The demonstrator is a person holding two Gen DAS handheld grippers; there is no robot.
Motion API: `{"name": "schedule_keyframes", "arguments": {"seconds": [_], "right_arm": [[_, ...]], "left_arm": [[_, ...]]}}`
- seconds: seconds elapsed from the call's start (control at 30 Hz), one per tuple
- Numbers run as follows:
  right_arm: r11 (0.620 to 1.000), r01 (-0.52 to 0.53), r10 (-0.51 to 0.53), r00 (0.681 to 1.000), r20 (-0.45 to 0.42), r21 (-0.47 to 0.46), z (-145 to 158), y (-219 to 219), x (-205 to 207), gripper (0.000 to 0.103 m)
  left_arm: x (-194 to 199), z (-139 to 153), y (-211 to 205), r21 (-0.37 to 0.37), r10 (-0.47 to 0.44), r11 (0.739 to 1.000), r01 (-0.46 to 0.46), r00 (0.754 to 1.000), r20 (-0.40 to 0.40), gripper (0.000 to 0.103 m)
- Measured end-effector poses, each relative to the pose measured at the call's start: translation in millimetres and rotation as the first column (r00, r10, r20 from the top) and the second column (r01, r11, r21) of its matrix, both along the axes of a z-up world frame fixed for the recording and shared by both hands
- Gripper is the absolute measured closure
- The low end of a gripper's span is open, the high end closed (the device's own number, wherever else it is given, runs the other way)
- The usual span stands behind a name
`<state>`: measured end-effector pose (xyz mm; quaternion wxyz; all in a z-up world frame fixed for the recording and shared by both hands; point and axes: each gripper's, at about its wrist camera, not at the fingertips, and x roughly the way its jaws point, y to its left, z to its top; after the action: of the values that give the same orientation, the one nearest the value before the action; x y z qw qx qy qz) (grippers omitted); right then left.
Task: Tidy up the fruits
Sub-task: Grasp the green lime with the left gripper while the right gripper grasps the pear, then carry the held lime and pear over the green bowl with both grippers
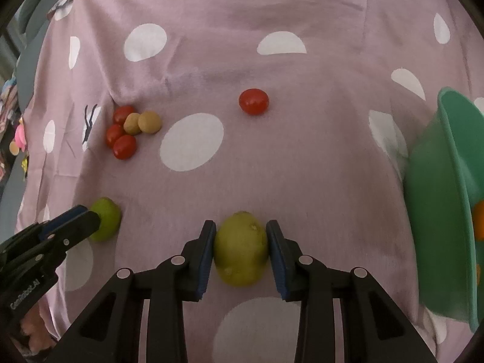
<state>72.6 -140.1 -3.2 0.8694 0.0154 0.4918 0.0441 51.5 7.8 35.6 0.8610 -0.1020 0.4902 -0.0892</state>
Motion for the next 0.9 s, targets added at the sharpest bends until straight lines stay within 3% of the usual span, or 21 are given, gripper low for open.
{"name": "schedule_keyframes", "arguments": {"seconds": [0.57, 0.9], "right_arm": [[1.000, 0.005, -0.005, 1.000, 0.000, -0.025, 1, 3, -1, 0.067], [1.000, 0.007, -0.007, 1.000, 0.000, -0.029, 0, 4, -2, 0.067]], "left_arm": [[5, -6, -12, 0.104, 0.013, 0.995, -0.014, 1.000, 0.017, 0.071], [5, -10, -13, 0.089, 0.033, 0.995, -0.033, 0.999, 0.006, 0.069]]}}
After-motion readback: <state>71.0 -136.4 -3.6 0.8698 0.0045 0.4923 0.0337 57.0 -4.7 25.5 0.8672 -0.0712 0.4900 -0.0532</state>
